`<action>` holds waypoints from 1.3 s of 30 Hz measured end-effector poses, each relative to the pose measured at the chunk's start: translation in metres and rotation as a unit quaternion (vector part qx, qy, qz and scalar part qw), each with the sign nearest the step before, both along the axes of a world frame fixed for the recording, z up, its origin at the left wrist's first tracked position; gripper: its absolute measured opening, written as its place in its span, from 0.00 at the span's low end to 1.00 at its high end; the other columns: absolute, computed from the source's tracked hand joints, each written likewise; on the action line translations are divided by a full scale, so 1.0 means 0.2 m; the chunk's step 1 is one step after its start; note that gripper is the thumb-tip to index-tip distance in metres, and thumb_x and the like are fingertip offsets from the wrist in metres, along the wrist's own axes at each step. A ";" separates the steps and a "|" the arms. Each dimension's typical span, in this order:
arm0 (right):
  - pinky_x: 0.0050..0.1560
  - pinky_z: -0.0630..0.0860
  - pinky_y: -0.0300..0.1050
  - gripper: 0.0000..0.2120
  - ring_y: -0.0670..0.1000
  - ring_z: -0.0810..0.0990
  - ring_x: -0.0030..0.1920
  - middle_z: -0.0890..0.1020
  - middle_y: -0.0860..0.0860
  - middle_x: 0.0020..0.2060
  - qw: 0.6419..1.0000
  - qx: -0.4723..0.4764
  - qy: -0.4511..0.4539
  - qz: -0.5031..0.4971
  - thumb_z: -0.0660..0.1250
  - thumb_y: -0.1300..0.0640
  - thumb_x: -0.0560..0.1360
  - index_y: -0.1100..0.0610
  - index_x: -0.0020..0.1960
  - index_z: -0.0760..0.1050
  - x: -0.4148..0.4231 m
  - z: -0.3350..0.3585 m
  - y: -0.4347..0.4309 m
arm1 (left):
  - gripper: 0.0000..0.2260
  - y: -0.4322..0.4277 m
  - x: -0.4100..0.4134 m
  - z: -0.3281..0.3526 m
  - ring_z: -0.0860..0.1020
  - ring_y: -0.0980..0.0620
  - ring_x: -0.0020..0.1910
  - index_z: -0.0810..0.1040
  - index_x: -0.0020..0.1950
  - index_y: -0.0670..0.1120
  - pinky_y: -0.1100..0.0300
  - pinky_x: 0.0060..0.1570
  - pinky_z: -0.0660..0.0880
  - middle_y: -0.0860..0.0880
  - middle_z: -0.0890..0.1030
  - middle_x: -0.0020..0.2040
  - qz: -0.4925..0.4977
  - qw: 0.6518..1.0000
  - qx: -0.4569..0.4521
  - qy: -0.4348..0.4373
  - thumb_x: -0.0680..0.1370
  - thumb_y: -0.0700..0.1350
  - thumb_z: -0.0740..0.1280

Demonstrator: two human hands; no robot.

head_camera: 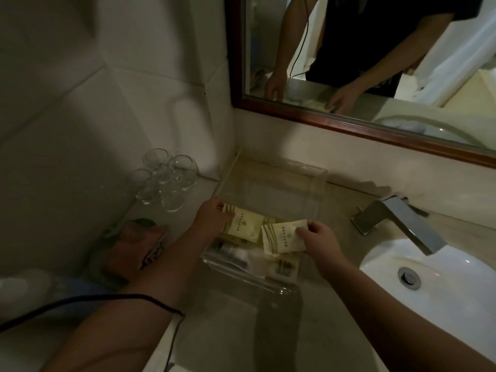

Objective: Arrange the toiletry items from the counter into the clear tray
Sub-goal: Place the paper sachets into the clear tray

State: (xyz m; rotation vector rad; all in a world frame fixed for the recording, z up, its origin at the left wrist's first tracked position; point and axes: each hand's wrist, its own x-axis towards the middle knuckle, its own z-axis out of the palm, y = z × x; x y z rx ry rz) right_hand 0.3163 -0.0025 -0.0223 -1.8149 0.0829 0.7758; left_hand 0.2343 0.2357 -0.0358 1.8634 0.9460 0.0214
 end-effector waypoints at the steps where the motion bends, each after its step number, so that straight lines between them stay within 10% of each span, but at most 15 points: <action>1: 0.43 0.81 0.47 0.07 0.52 0.83 0.48 0.82 0.53 0.48 1.000 0.005 0.002 0.001 0.62 0.59 0.79 0.56 0.56 0.75 0.00 0.00 0.00 | 0.11 -0.01 -0.01 0.00 0.78 0.49 0.45 0.77 0.56 0.41 0.63 0.36 0.74 0.45 0.79 0.49 0.001 1.000 -0.001 -0.002 0.75 0.40 0.70; 18: 0.48 0.83 0.54 0.08 0.55 0.82 0.48 0.81 0.55 0.51 0.999 -0.010 0.020 -0.040 0.66 0.60 0.77 0.57 0.57 0.74 0.07 -0.03 -0.04 | 0.10 -0.04 0.05 -0.03 0.81 0.43 0.50 0.77 0.55 0.41 0.47 0.51 0.80 0.42 0.81 0.53 0.030 0.999 -0.010 -0.004 0.74 0.40 0.70; 26: 0.33 0.79 0.40 0.07 0.45 0.78 0.40 0.78 0.50 0.45 0.985 -0.130 -0.101 0.056 0.66 0.60 0.76 0.54 0.53 0.71 0.07 -0.02 0.03 | 0.09 -0.06 0.04 -0.08 0.77 0.48 0.49 0.74 0.53 0.48 0.57 0.42 0.75 0.47 0.77 0.51 -0.017 0.994 0.107 0.002 0.74 0.41 0.69; 33: 0.43 0.81 0.45 0.12 0.46 0.76 0.44 0.75 0.47 0.47 0.886 -0.282 -0.308 0.200 0.68 0.51 0.74 0.49 0.55 0.69 -0.01 -0.04 0.04 | 0.15 -0.11 -0.03 -0.09 0.72 0.43 0.54 0.74 0.57 0.44 0.49 0.51 0.73 0.43 0.75 0.55 -0.109 0.918 0.381 -0.002 0.70 0.42 0.69; 39: 0.49 0.71 0.43 0.17 0.48 0.70 0.49 0.73 0.49 0.52 0.771 -0.347 -0.437 0.305 0.66 0.47 0.73 0.49 0.59 0.71 -0.04 -0.12 0.03 | 0.14 -0.09 -0.09 -0.15 0.77 0.45 0.51 0.81 0.53 0.46 0.52 0.48 0.78 0.45 0.79 0.53 -0.318 0.888 0.331 -0.032 0.69 0.44 0.67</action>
